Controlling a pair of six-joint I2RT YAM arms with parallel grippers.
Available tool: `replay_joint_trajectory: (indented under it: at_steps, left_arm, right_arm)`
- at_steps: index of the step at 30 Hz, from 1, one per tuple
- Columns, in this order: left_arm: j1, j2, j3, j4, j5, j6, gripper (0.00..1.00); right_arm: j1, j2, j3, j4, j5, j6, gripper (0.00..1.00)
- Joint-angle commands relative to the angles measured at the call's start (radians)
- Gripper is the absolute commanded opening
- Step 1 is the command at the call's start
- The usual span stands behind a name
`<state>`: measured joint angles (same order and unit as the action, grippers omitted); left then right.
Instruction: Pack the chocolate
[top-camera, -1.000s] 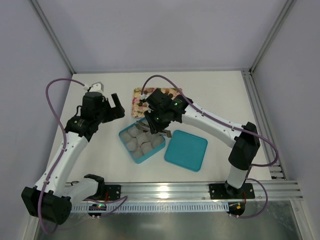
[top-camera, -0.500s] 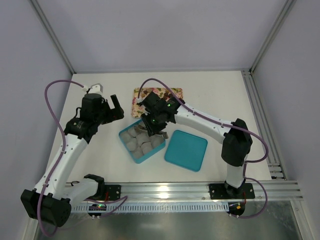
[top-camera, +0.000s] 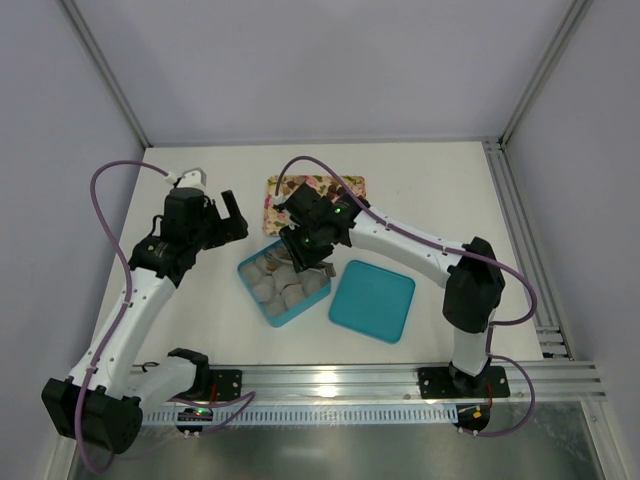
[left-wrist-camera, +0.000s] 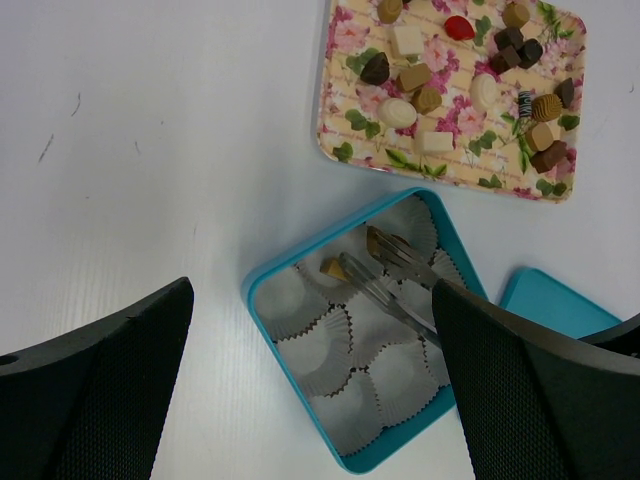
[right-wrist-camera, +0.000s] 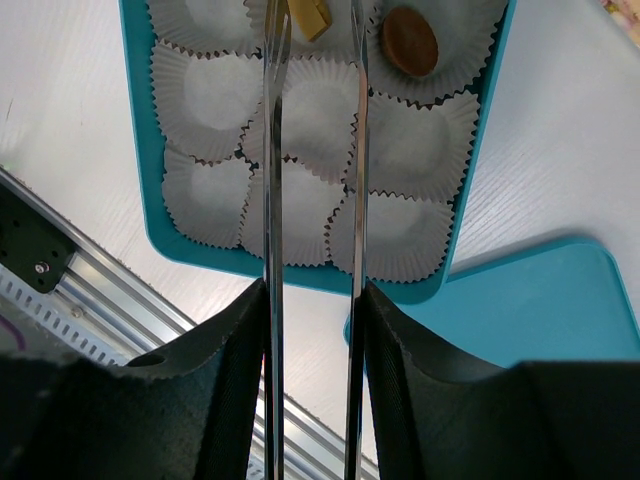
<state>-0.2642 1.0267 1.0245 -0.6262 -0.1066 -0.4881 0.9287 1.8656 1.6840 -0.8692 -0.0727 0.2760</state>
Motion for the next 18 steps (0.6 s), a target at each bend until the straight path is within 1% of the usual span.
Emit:
replay_joint_trajectory:
  at_steps: [1, 6, 10, 18]
  left_arm:
    - [-0.001, -0.008, -0.006, 0.016, -0.016, 0.014, 1.0]
    - [-0.001, -0.01, -0.006, 0.016, -0.015, 0.016, 1.0]
    - [-0.001, -0.013, -0.006, 0.017, -0.015, 0.016, 1.0]
    - [-0.001, -0.013, -0.004, 0.019, -0.01, 0.013, 1.0]
  right_arm:
    - [0.004, -0.049, 0.04, 0.001, 0.034, -0.006, 0.43]
    - [-0.025, -0.114, 0.08, -0.042, 0.068, -0.026, 0.43]
    - [-0.094, -0.163, 0.065, -0.068, 0.111, -0.041, 0.44]
    - [-0.333, -0.244, -0.085, -0.05, 0.122, -0.077, 0.44]
